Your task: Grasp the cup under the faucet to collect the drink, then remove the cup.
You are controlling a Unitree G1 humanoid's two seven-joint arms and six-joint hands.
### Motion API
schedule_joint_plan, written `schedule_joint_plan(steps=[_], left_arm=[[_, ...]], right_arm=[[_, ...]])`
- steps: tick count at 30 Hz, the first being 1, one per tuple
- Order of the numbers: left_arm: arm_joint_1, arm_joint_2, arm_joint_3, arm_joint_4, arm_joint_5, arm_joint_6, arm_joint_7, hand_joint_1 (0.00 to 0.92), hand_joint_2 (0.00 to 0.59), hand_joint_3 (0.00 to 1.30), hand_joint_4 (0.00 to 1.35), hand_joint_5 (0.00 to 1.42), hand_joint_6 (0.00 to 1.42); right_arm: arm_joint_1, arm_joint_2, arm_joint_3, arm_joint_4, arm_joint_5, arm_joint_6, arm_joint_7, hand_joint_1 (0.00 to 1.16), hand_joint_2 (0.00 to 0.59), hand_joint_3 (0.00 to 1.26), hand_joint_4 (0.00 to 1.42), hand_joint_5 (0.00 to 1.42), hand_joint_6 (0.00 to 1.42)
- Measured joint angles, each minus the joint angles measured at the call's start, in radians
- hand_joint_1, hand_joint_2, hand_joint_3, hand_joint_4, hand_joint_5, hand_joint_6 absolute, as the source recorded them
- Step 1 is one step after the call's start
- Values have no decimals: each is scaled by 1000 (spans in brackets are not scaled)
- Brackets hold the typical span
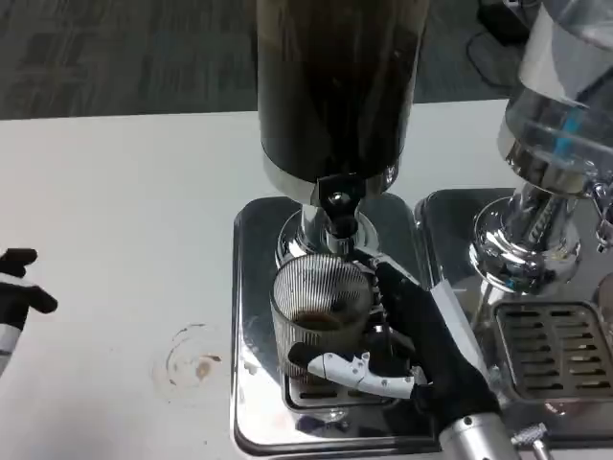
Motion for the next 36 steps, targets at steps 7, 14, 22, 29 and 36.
schedule_joint_plan(steps=[7, 14, 22, 29, 36], left_arm=[[0, 0, 0, -1, -1, 8, 0, 0, 260, 710, 318, 332, 43], [-4, 0, -4, 2, -16, 8, -4, 0, 259, 710, 318, 332, 43], [-9, 0, -8, 12, -24, 8, -11, 0, 259, 703, 318, 332, 42], [-10, 0, -12, 13, -29, 8, -20, 0, 258, 687, 302, 332, 42], [-30, 3, -35, 34, -29, 8, -35, 0, 244, 634, 270, 314, 42]], right_arm=[[4, 14, -5, 12, 8, -10, -12, 952, 150, 371, 472, 655, 842], [5, 19, -18, 22, 7, -37, -49, 969, 150, 431, 531, 739, 956], [6, 20, -19, 29, 7, -46, -56, 1000, 144, 454, 542, 790, 1032], [26, 15, -21, 17, -23, -58, -85, 1000, 144, 476, 564, 821, 1087], [74, 7, -50, -33, -36, -56, -96, 1017, 146, 502, 576, 839, 1122]])
